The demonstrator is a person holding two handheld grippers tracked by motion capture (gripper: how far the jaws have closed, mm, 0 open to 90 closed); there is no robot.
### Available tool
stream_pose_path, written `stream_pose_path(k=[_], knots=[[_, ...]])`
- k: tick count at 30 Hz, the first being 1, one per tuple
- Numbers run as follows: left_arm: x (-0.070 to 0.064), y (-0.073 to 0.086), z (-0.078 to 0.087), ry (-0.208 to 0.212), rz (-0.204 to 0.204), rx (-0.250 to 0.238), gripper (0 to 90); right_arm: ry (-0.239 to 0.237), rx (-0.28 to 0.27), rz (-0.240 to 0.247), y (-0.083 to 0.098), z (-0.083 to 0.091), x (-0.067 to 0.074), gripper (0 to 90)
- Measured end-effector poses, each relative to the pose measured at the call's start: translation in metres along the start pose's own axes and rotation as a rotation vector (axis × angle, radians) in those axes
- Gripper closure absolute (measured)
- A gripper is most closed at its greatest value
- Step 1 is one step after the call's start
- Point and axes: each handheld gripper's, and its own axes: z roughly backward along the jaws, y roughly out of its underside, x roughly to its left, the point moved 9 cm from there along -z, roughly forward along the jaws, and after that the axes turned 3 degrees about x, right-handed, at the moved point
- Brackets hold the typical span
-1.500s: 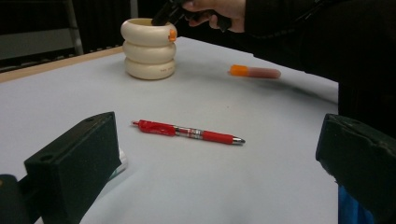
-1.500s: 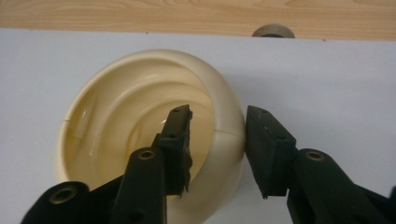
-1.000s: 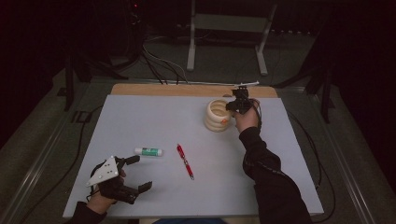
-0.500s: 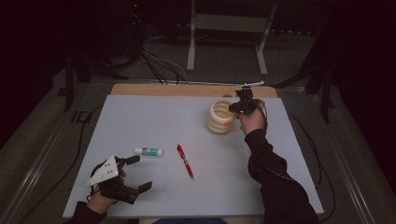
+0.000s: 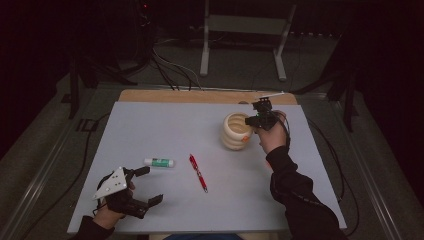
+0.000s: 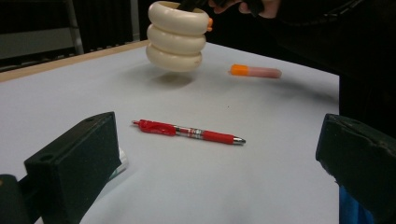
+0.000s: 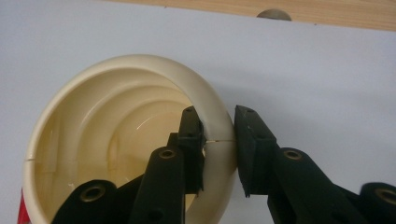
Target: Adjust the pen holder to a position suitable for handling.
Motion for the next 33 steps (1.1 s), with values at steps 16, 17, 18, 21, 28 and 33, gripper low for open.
stream_pose_path(k=[16, 17, 18, 21, 28, 33], knots=[[0.0, -0.001, 0.0, -0.005, 0.002, -0.003, 0.1, 0.0, 0.046, 0.028, 0.033, 0.001, 0.01, 73.6], [0.0, -0.001, 0.0, -0.004, 0.004, -0.004, 0.1, 0.0, 0.047, 0.029, 0.035, 0.001, 0.01, 73.6], [0.0, -0.001, 0.0, -0.006, 0.004, -0.004, 0.1, 0.0, 0.05, 0.024, 0.037, 0.002, 0.01, 73.6], [-0.001, -0.001, 0.001, -0.009, -0.001, -0.001, 0.1, 0.003, 0.058, 0.02, 0.043, 0.004, 0.011, 73.6], [-0.001, -0.001, 0.001, -0.01, -0.003, -0.002, 0.1, 0.008, 0.072, 0.021, 0.055, 0.005, 0.018, 73.5], [-0.001, -0.001, 0.001, -0.009, -0.003, -0.002, 0.1, 0.002, 0.077, 0.022, 0.06, 0.008, 0.025, 73.5]])
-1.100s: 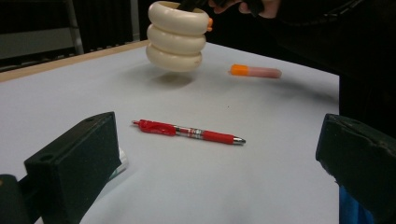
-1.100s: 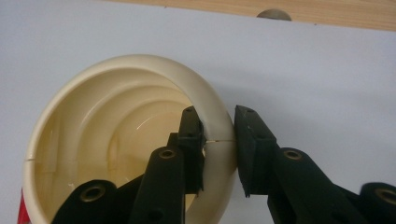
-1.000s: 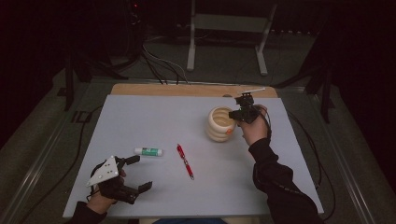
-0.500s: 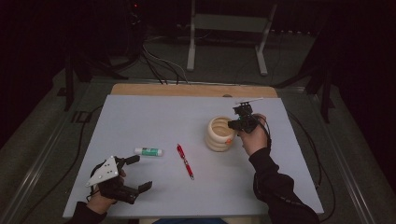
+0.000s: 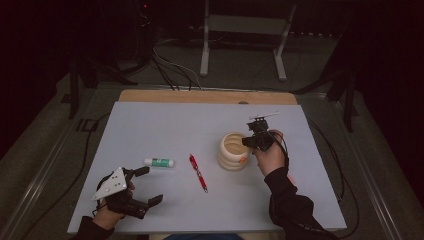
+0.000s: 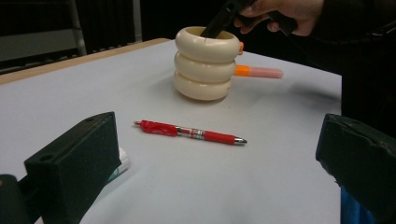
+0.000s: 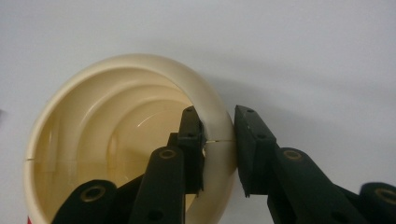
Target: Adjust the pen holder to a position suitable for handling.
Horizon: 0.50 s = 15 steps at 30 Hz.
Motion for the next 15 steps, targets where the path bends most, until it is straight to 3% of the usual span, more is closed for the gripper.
stream_pose_path(k=[15], knots=[[0.0002, 0.0004, -0.0003, 0.0, 0.0, 0.002, 0.2, 0.015, 0.028, 0.019, 0.0057, -0.0032, 0.0054, 73.0]])
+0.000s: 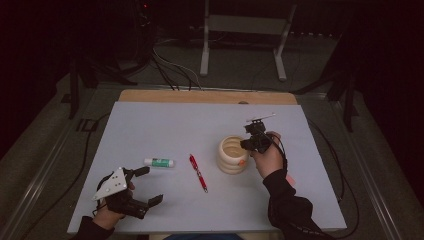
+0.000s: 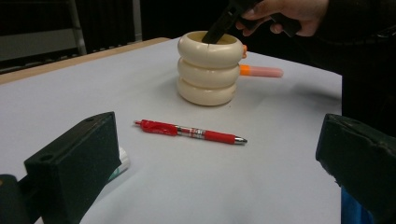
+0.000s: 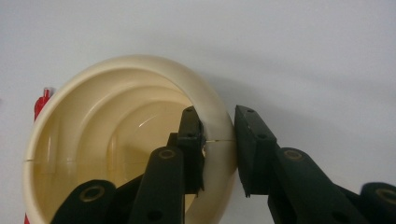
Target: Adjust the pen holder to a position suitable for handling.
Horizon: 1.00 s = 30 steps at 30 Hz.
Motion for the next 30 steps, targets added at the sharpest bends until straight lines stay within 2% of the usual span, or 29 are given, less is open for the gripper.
stream_pose_path(k=[5, 10, 14, 20, 25, 30], knots=[[0.0, 0.0, 0.0, -0.002, -0.004, 0.002, 0.1, -0.025, -0.001, -0.027, 0.0, -0.003, -0.003, 72.0], [0.0, 0.0, 0.0, -0.001, -0.003, 0.003, 0.1, -0.039, -0.007, -0.03, 0.0, -0.004, -0.003, 69.6], [0.0, 0.0, 0.0, -0.002, -0.003, 0.003, 0.2, -0.054, -0.015, -0.031, -0.001, -0.002, -0.001, 64.3], [0.0, 0.0, 0.0, 0.0, -0.003, 0.003, 0.1, -0.074, -0.037, -0.018, -0.004, 0.006, 0.002, 57.1], [0.0, 0.0, 0.0, 0.0, -0.002, 0.003, 0.2, -0.071, -0.06, 0.007, -0.006, 0.014, 0.005, 52.3], [0.0, 0.0, 0.0, 0.001, -0.003, 0.003, 0.1, -0.074, -0.102, 0.02, -0.011, 0.027, 0.007, 48.1]])
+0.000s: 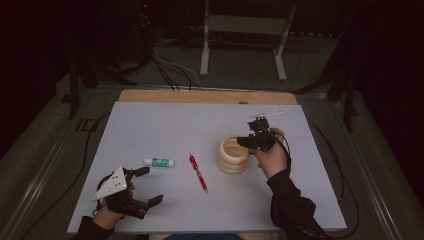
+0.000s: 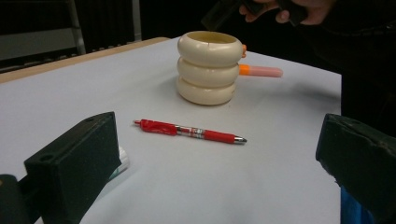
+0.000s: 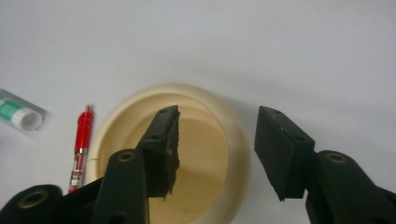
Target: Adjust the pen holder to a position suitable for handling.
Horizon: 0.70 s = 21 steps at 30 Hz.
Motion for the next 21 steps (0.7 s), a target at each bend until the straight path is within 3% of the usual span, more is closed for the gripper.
stream_pose_path(k=[9, 21], knots=[[0.0, 0.0, 0.0, 0.001, 0.0, 0.0, 0.2, -0.015, -0.087, 0.019, -0.014, 0.019, 0.014, 32.3], [0.0, 0.0, 0.0, 0.002, -0.001, -0.002, 0.1, -0.064, -0.152, 0.073, -0.027, 0.034, 0.05, 15.0]])
